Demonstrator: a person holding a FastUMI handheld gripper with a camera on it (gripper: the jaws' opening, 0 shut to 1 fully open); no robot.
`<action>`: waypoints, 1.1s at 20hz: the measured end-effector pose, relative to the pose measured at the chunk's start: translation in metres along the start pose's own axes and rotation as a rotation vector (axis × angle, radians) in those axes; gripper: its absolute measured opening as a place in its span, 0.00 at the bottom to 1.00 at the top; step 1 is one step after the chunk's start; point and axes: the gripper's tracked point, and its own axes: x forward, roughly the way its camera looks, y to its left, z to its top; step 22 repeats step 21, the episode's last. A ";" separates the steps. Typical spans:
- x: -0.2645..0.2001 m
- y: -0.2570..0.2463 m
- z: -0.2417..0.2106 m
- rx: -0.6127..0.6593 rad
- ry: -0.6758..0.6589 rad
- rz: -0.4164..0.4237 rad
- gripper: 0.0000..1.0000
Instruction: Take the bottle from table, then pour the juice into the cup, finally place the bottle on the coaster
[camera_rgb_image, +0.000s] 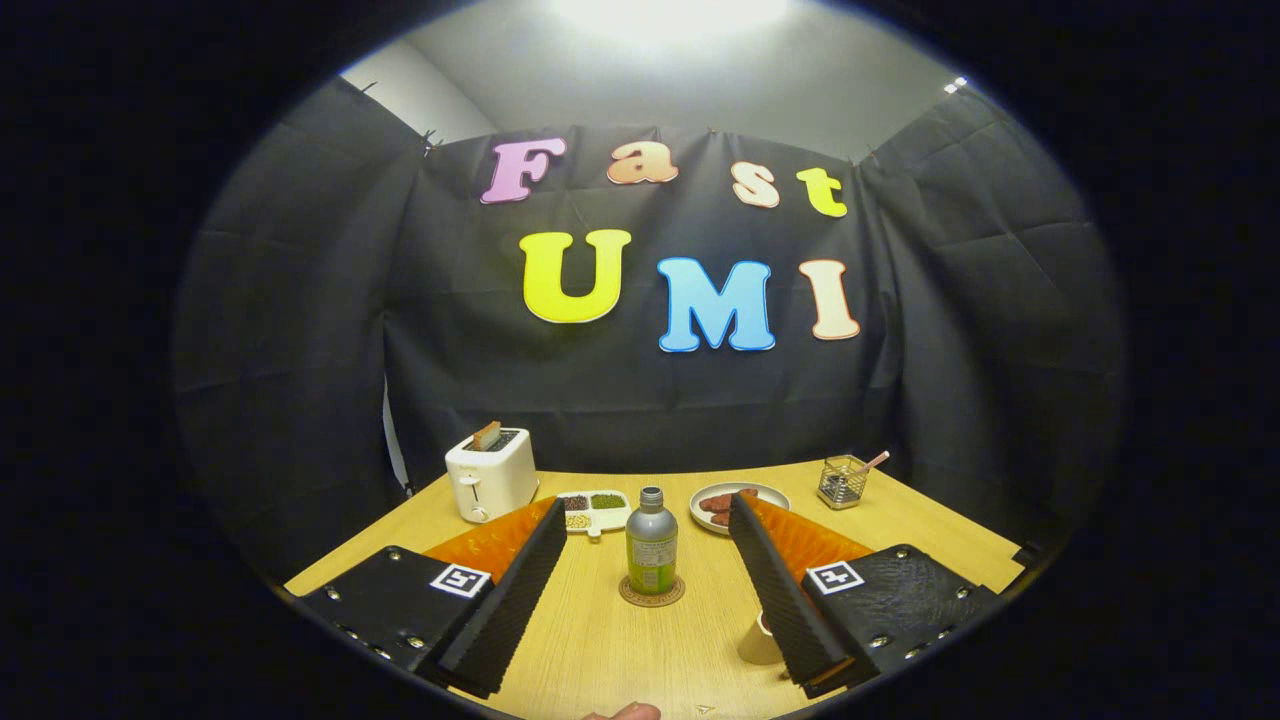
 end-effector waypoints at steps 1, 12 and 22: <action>-0.008 0.002 0.006 -0.005 -0.012 0.010 0.99; -0.046 0.036 0.061 -0.003 -0.132 0.123 0.99; -0.051 0.026 0.071 0.042 -0.154 0.100 0.99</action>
